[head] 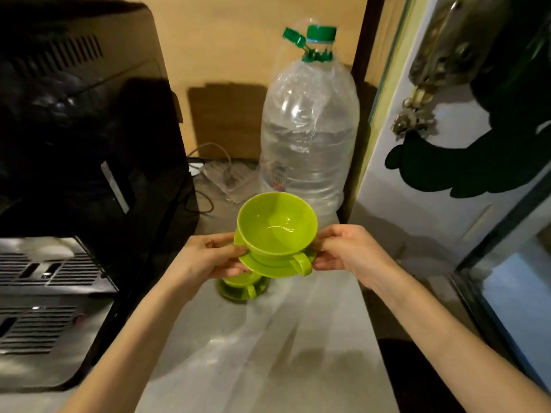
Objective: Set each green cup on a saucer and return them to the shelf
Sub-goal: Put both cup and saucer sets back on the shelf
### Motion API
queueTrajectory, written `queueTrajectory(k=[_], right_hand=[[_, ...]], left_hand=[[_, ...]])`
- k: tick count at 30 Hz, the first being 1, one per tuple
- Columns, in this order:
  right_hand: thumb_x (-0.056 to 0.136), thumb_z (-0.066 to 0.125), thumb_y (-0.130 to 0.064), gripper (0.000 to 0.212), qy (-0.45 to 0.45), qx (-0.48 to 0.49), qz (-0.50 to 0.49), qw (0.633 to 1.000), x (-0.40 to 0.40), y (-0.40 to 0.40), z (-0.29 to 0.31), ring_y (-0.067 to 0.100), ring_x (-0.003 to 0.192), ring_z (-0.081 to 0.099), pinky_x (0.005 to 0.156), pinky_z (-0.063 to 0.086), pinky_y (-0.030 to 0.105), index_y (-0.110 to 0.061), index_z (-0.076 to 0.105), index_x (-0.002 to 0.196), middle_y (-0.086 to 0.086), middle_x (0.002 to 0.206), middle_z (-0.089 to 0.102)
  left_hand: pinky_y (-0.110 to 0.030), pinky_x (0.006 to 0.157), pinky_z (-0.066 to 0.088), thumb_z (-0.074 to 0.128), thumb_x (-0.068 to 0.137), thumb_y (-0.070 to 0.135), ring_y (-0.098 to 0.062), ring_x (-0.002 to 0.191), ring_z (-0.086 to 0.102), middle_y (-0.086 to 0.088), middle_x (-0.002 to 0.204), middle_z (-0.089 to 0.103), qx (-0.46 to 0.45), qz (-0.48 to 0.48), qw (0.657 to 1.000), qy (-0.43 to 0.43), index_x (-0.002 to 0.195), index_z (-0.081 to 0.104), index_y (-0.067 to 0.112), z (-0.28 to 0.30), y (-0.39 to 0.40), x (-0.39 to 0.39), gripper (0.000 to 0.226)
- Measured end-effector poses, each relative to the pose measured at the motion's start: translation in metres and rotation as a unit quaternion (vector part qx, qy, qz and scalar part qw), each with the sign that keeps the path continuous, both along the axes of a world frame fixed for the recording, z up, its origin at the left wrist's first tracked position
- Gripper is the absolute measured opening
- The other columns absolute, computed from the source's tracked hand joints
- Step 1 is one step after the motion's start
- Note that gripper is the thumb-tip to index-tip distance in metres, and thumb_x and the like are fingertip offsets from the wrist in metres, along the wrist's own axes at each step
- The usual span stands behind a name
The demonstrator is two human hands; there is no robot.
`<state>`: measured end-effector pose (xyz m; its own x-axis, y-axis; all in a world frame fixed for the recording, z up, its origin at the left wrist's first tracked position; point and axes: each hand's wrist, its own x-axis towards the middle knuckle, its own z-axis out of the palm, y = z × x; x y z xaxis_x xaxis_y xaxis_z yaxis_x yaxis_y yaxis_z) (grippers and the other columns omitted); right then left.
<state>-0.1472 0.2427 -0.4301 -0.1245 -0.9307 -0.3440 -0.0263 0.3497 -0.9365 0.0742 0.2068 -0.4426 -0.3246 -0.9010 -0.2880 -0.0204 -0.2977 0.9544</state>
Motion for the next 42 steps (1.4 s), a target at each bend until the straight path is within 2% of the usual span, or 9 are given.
queueTrajectory(k=[3, 8, 16, 19, 23, 32, 37, 40, 42], right_hand=[[0.085, 0.051, 0.01, 0.012, 0.002, -0.055, -0.011, 0.998, -0.011, -0.006, 0.05, 0.009, 0.034, 0.061, 0.041, 0.054, 0.018, 0.001, 0.059, 0.084, 0.013, 0.055, 0.063], [0.085, 0.053, 0.007, 0.012, -0.038, -0.156, -0.029, 0.987, -0.026, -0.017, 0.127, 0.013, 0.038, 0.065, 0.041, 0.054, 0.02, 0.003, 0.058, 0.076, 0.007, 0.045, 0.066], [0.089, 0.049, 0.0, 0.018, -0.12, -0.254, -0.064, 0.958, -0.041, -0.05, 0.235, 0.017, 0.04, 0.067, 0.035, 0.051, 0.018, 0.005, 0.059, 0.075, 0.011, 0.045, 0.068], [0.089, 0.047, 0.003, 0.023, -0.124, -0.283, -0.067, 0.949, -0.047, -0.059, 0.276, 0.016, 0.033, 0.063, 0.032, 0.049, 0.017, 0.004, 0.056, 0.067, 0.012, 0.04, 0.065], [0.085, 0.047, 0.009, 0.021, -0.12, -0.319, -0.067, 0.938, -0.055, -0.071, 0.33, 0.016, 0.03, 0.061, 0.031, 0.048, 0.016, 0.002, 0.054, 0.067, 0.012, 0.036, 0.062], [0.085, 0.049, 0.009, 0.008, -0.061, -0.362, -0.083, 0.926, -0.092, -0.101, 0.419, 0.017, 0.034, 0.064, 0.031, 0.048, 0.017, 0.005, 0.056, 0.085, 0.015, 0.04, 0.065], [0.086, 0.05, 0.006, 0.017, -0.04, -0.382, -0.109, 0.917, -0.111, -0.132, 0.454, 0.017, 0.035, 0.065, 0.03, 0.047, 0.017, 0.006, 0.055, 0.102, 0.016, 0.042, 0.065], [0.087, 0.049, 0.006, 0.017, -0.031, -0.393, -0.125, 0.91, -0.122, -0.149, 0.467, 0.017, 0.033, 0.064, 0.03, 0.047, 0.017, 0.007, 0.054, 0.103, 0.021, 0.062, 0.067], [0.086, 0.05, 0.005, 0.017, -0.024, -0.397, -0.132, 0.908, -0.129, -0.161, 0.472, 0.017, 0.034, 0.064, 0.031, 0.048, 0.017, 0.007, 0.055, 0.103, 0.022, 0.076, 0.065]], left_hand=[[-0.014, 0.04, 0.05, 0.056, 0.082, 0.003, -0.009, 0.043, 0.065, -0.01, 0.053, 0.07, -0.012, -0.019, 0.998, 0.056, 0.089, 0.064, 0.016, 0.042, -0.014, -0.015, 0.016], [-0.011, 0.037, 0.048, 0.046, 0.089, 0.006, -0.007, 0.037, 0.061, -0.008, 0.047, 0.067, -0.082, -0.037, 0.988, 0.127, 0.092, 0.063, 0.007, 0.117, -0.034, -0.039, 0.017], [-0.012, 0.035, 0.047, 0.054, 0.083, 0.007, -0.009, 0.036, 0.062, -0.012, 0.047, 0.067, -0.129, -0.002, 0.97, 0.204, 0.07, 0.064, -0.003, 0.241, -0.068, -0.056, 0.019], [-0.013, 0.036, 0.048, 0.056, 0.081, 0.003, -0.012, 0.038, 0.063, -0.015, 0.049, 0.068, -0.14, -0.008, 0.963, 0.231, 0.053, 0.069, -0.004, 0.284, -0.08, -0.061, 0.032], [-0.015, 0.038, 0.05, 0.058, 0.079, 0.001, -0.015, 0.04, 0.065, -0.019, 0.052, 0.068, -0.16, -0.028, 0.953, 0.257, 0.061, 0.066, -0.009, 0.336, -0.093, -0.074, 0.022], [-0.018, 0.034, 0.049, 0.052, 0.083, -0.005, -0.02, 0.035, 0.063, -0.021, 0.046, 0.064, -0.232, -0.053, 0.941, 0.241, 0.07, 0.057, -0.012, 0.425, -0.124, -0.113, 0.016], [-0.019, 0.037, 0.05, 0.049, 0.086, -0.005, -0.02, 0.035, 0.063, -0.022, 0.045, 0.064, -0.27, -0.064, 0.939, 0.203, 0.069, 0.055, -0.013, 0.462, -0.157, -0.134, 0.02], [-0.017, 0.035, 0.049, 0.055, 0.08, -0.006, -0.016, 0.034, 0.062, -0.017, 0.043, 0.064, -0.276, -0.056, 0.944, 0.173, 0.072, 0.058, -0.011, 0.477, -0.18, -0.147, 0.01], [-0.012, 0.041, 0.046, 0.069, 0.058, 0.006, -0.007, 0.034, 0.059, -0.002, 0.041, 0.063, -0.327, -0.058, 0.937, 0.112, 0.069, 0.066, 0.001, 0.481, -0.197, -0.152, 0.012]])
